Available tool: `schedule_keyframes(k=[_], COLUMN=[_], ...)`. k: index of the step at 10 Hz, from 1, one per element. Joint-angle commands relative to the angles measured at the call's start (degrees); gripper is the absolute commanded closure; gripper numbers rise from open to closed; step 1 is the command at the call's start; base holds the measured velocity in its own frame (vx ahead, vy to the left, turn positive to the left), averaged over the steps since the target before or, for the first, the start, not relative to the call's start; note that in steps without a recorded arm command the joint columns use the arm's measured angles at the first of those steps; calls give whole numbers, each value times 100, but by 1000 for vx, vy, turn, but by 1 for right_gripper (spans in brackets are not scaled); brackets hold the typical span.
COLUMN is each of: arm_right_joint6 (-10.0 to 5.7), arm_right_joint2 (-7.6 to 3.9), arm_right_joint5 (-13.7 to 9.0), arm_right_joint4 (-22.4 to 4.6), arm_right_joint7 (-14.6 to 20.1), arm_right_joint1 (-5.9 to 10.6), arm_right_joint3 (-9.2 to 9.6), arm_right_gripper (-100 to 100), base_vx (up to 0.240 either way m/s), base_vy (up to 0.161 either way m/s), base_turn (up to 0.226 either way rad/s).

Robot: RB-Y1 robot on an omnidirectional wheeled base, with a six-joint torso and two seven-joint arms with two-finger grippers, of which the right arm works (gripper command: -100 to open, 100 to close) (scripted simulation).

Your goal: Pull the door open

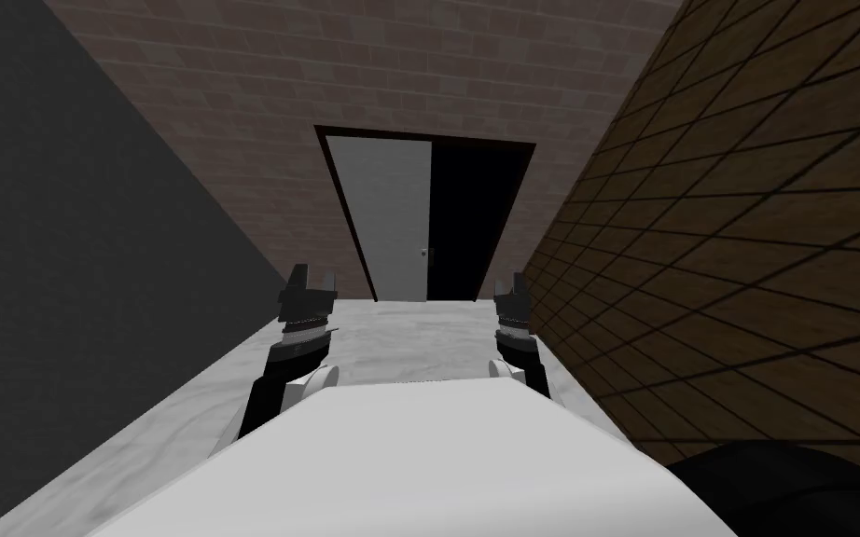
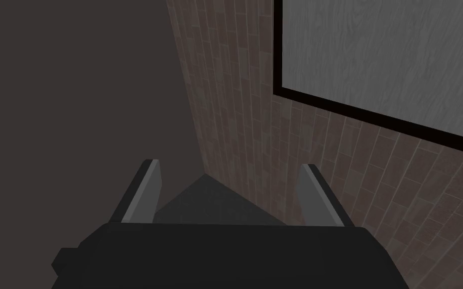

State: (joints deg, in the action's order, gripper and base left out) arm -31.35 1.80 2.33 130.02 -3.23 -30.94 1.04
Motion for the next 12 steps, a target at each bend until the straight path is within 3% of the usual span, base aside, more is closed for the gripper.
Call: schedule_keyframes(k=[1,6,12], arm_right_joint6=[25,145,378], arm_right_joint2=[-47,-222,-458], arm_right_joint5=[23,130,341], arm_right_joint4=[-84,-482,-1260], arm_right_joint7=[49,279,730], arm_right_joint1=[26,151,398], arm_right_joint3=[-25,-140,-364], arm_right_gripper=[-100,-100,-100], base_vx=[98,203,189], base_vy=[-65,54,32], base_turn=[52,16,38])
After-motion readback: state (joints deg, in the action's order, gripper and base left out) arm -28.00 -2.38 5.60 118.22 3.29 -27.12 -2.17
